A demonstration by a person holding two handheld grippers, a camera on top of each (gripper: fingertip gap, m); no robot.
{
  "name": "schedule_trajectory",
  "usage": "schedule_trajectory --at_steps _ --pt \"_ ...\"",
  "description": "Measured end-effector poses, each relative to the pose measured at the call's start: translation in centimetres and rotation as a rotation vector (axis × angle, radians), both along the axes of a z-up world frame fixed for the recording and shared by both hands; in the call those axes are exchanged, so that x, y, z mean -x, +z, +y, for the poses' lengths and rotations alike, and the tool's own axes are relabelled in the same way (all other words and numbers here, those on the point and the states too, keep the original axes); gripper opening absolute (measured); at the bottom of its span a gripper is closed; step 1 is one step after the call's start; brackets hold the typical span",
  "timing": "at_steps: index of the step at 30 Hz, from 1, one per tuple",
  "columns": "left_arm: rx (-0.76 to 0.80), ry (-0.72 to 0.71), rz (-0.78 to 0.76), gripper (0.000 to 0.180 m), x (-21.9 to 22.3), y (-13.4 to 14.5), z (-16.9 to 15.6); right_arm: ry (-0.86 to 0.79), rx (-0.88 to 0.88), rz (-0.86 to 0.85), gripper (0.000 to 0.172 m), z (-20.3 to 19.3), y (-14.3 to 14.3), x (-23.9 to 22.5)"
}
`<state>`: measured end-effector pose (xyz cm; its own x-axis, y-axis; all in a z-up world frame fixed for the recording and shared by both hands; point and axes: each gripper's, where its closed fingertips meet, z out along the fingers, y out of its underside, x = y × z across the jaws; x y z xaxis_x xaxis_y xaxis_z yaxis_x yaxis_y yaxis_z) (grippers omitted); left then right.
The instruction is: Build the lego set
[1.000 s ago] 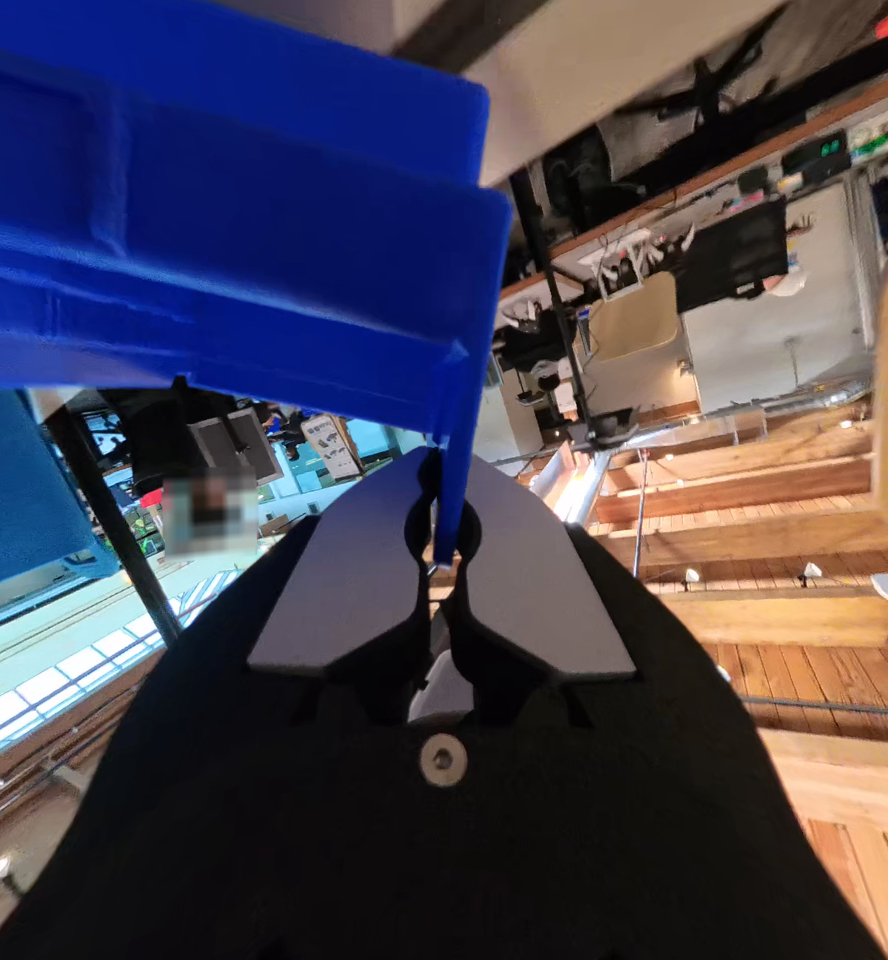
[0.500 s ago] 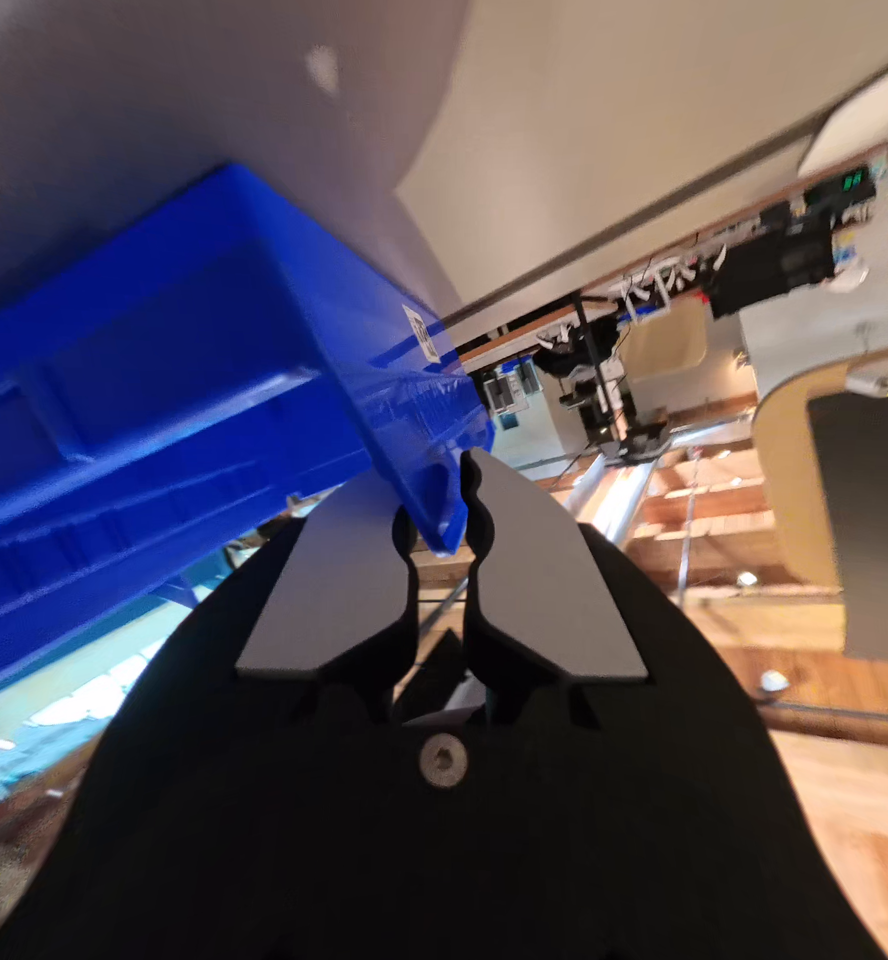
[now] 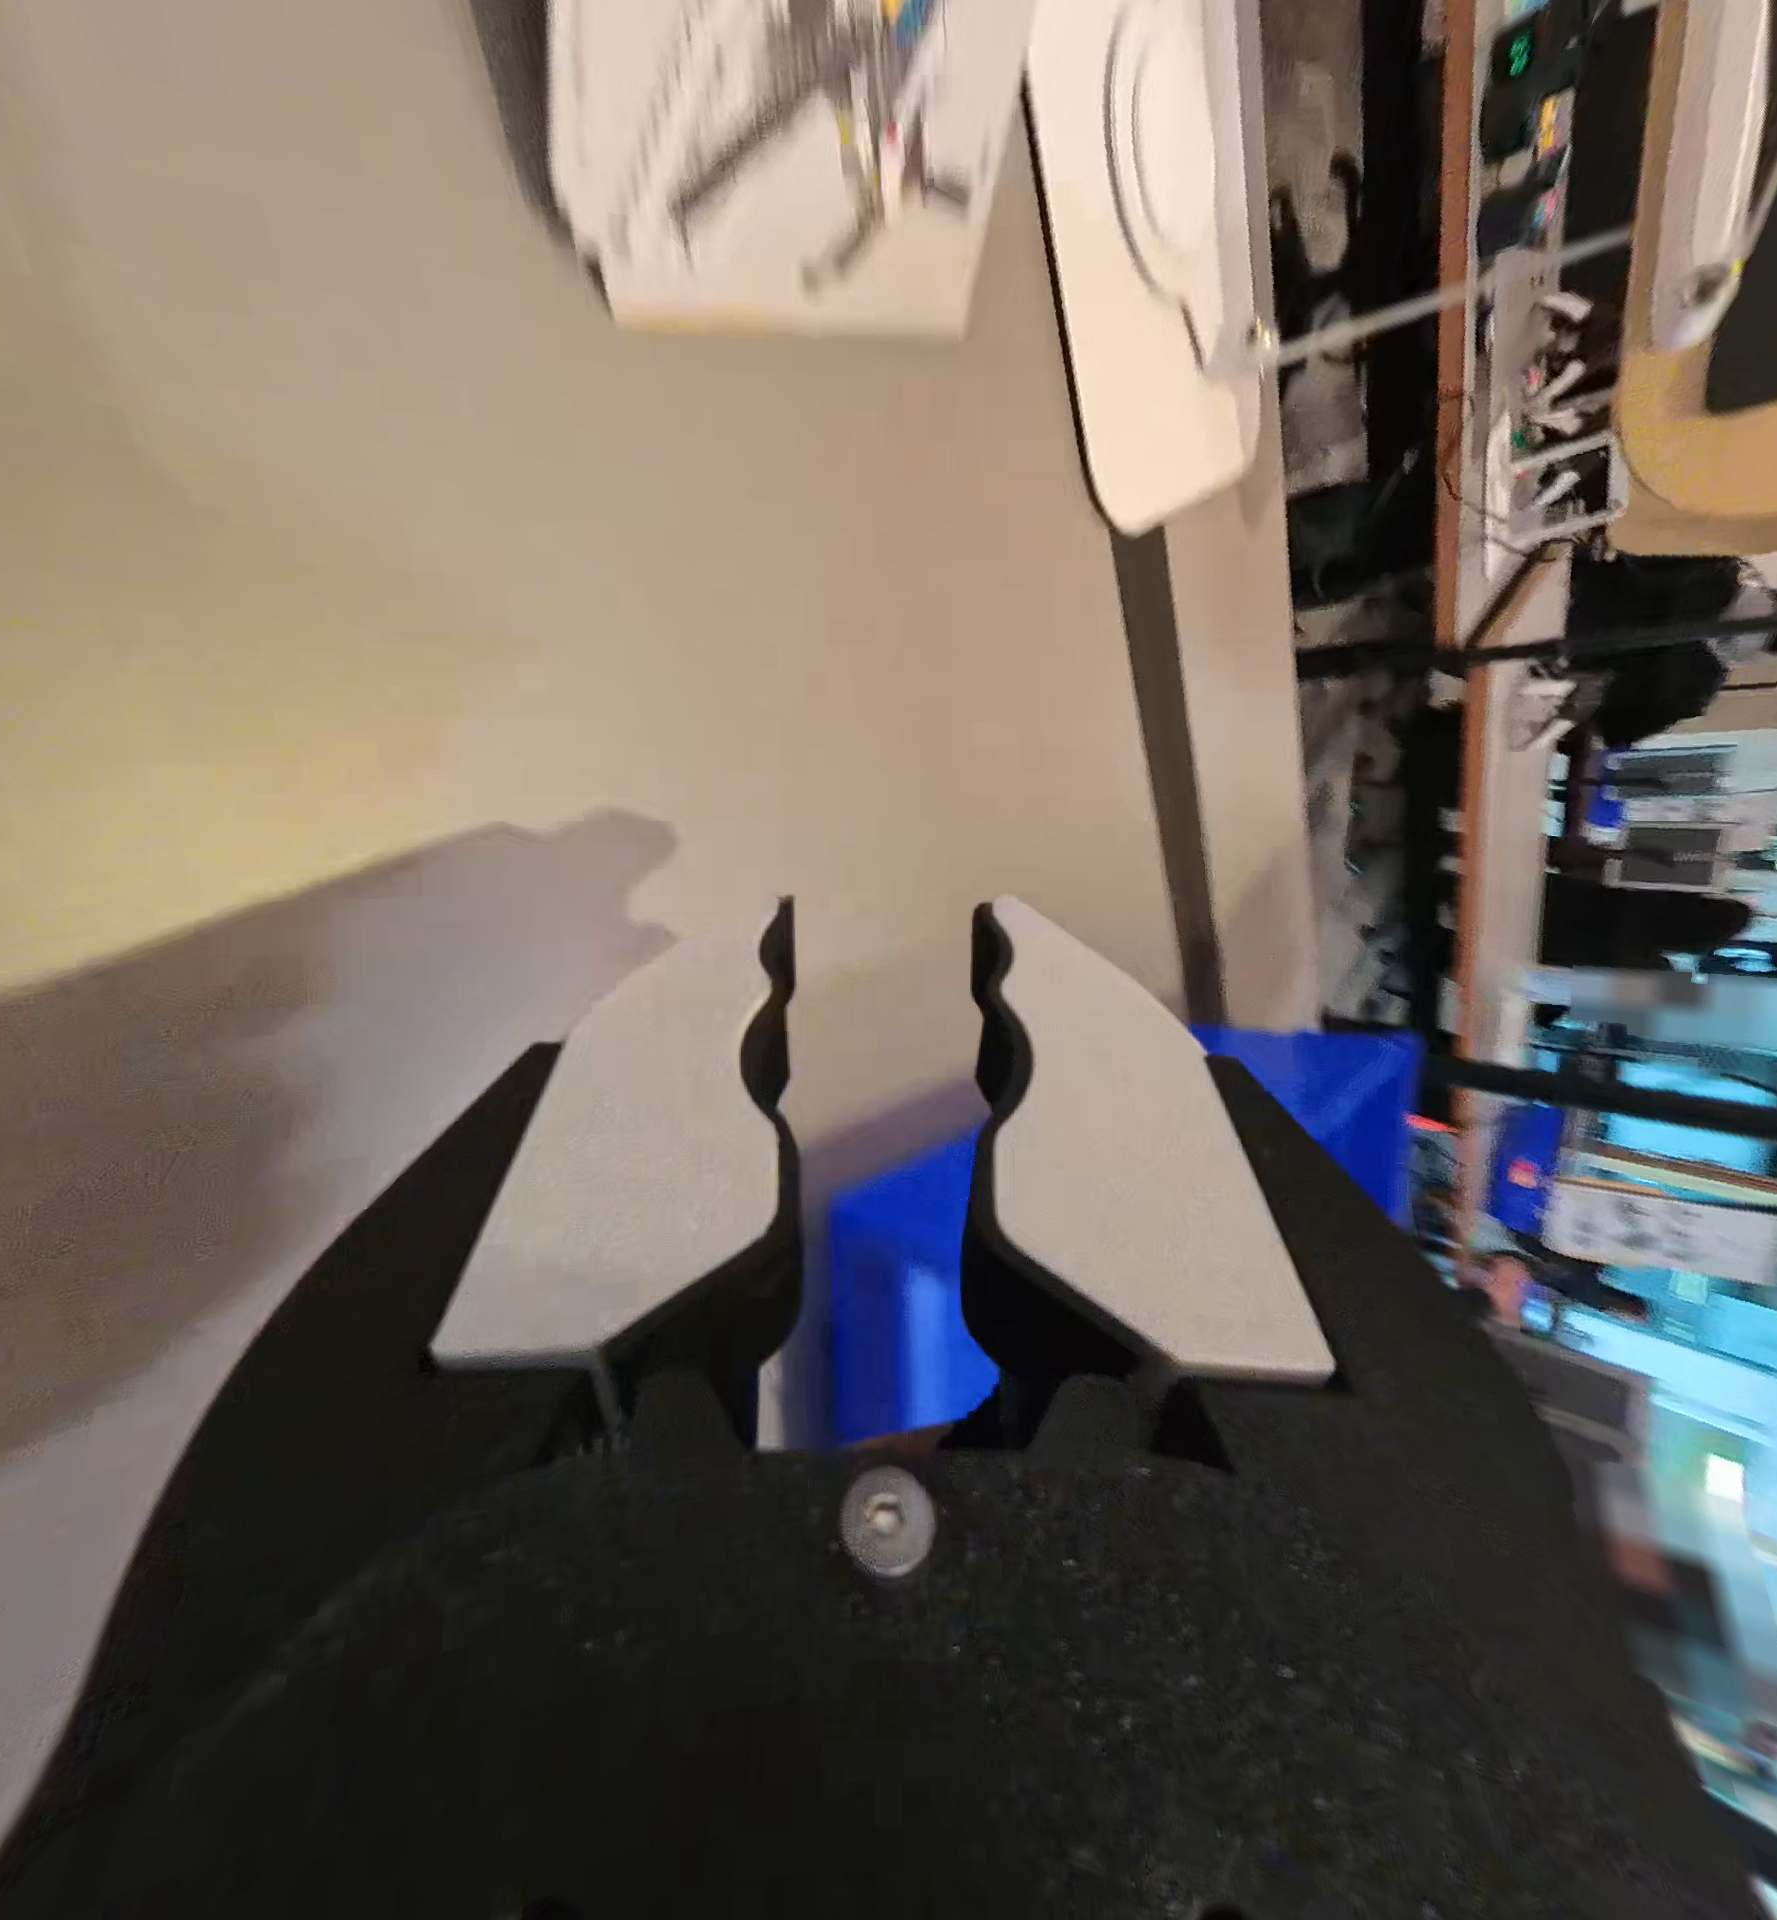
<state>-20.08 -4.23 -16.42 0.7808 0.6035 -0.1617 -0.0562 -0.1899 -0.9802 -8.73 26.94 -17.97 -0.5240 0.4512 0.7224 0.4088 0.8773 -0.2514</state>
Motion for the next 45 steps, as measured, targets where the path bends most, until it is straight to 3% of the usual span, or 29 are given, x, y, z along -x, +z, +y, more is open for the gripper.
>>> schedule_trajectory --at_steps 3,9,10,16,22,27,30,34,39,45 --pt "0.043 0.039 0.007 0.040 0.9 -0.3 -0.7 -0.029 0.180 0.049 0.031 -2.9 -2.5 3.0" --pt "0.247 0.148 0.065 0.045 4.4 1.4 -2.4 -0.131 0.487 0.034 0.031 -2.6 -6.3 6.7" --pt "0.278 0.154 0.070 0.046 5.4 2.1 -2.4 -0.137 0.537 0.034 0.020 -2.5 -6.6 6.8" --pt "0.478 0.172 0.014 0.053 14.3 3.7 0.8 -0.129 0.643 0.031 0.023 -2.4 -6.5 6.4" --pt "0.854 0.124 -0.016 0.052 20.9 0.3 4.8 -0.055 0.562 0.078 0.010 -3.2 -6.3 6.0" --pt "1.168 0.157 -0.172 0.038 23.3 -3.4 4.0 -0.043 0.598 0.047 0.009 -3.4 -6.4 6.0" --pt "1.282 0.147 -0.167 0.025 23.8 -3.9 3.4 -0.055 0.642 0.019 0.012 -3.2 -6.5 6.1" --pt "1.263 0.093 -0.132 0.017 23.6 -2.3 3.4 -0.054 0.657 0.008 0.012 -3.2 -6.5 6.1" --pt "1.227 0.051 0.003 0.012 22.4 1.6 0.8 -0.049 0.649 0.017 0.012 -3.3 -6.5 6.1" --pt "1.142 -0.127 0.261 0.008 16.1 6.3 -3.1 -0.044 0.635 0.027 0.011 -3.4 -6.5 6.2"
